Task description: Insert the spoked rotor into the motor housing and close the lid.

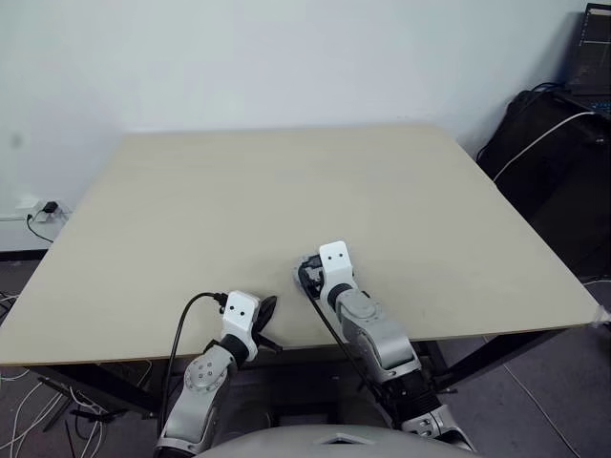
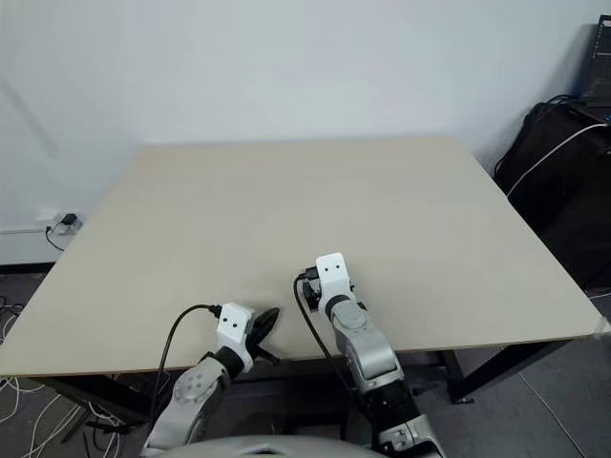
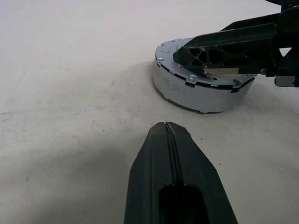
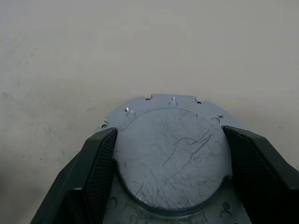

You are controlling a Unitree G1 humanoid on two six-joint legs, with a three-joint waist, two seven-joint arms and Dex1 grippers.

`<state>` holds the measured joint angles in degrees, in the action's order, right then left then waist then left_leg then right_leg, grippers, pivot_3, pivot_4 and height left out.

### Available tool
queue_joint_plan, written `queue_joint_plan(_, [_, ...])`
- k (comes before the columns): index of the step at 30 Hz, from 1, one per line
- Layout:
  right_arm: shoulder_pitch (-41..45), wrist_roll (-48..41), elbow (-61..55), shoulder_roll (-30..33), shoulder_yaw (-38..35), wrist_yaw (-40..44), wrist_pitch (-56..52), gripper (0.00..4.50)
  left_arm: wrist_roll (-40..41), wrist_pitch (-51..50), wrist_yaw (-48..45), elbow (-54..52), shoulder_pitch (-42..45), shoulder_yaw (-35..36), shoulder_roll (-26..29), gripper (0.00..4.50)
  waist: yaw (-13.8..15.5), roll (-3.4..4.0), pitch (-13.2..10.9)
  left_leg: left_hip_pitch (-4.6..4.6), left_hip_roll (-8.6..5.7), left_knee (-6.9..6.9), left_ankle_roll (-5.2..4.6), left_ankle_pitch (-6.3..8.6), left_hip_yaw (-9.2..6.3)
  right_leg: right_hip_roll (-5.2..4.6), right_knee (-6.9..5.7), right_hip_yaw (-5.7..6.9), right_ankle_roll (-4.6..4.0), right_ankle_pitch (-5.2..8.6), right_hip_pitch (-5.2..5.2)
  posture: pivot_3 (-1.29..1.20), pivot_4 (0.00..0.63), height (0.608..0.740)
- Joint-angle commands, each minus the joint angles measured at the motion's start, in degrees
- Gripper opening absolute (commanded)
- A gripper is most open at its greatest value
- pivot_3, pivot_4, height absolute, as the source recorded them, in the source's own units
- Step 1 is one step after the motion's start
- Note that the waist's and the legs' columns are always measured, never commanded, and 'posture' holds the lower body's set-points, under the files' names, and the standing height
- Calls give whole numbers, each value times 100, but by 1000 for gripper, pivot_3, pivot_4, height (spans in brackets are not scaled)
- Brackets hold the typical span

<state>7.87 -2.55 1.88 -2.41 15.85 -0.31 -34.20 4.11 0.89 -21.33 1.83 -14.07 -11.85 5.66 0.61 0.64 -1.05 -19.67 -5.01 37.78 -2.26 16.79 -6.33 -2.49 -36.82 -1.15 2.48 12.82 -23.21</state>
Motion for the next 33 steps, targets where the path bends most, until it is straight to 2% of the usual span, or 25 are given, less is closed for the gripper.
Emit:
queue_joint_plan(1, [53,51,223,-198,-94,-98,-131,3243,10,155,-21,-72,105,-23,-18,0,6,1,0,0,0,0,0,0,0,0,0,0,0,0,0,0,0,740])
queue_joint_plan(9, [133,168,647,-209,-190,-407,129,3243,8,196,-18,-34,120,-15,-14,0,11,6,-2,38,0,5,18,10,-3,-3,1,2,4,2,49,0,0,740])
queue_joint_plan(13, [164,199,795,-175,-194,-465,73,3243,10,205,-12,-33,123,0,-9,0,10,5,-4,70,0,6,27,15,-4,-7,3,-4,-21,20,86,0,0,740])
queue_joint_plan(22, [150,205,819,-134,-162,-450,26,3243,156,235,49,3,301,179,-89,0,11,2,-6,74,0,6,28,15,-7,-8,2,-7,-20,20,91,0,0,740])
queue_joint_plan(27, [163,188,809,-110,-187,-432,-4,3243,217,187,101,524,971,529,0,0,12,-1,-7,75,0,5,28,15,-12,-6,2,-3,-19,19,91,0,0,740])
queue_joint_plan(33, [199,172,804,-88,-201,-404,-35,3243,264,252,-5,1731,2083,837,43,0,12,-9,-7,76,-3,6,32,12,-15,-1,2,10,-3,10,90,0,0,740])
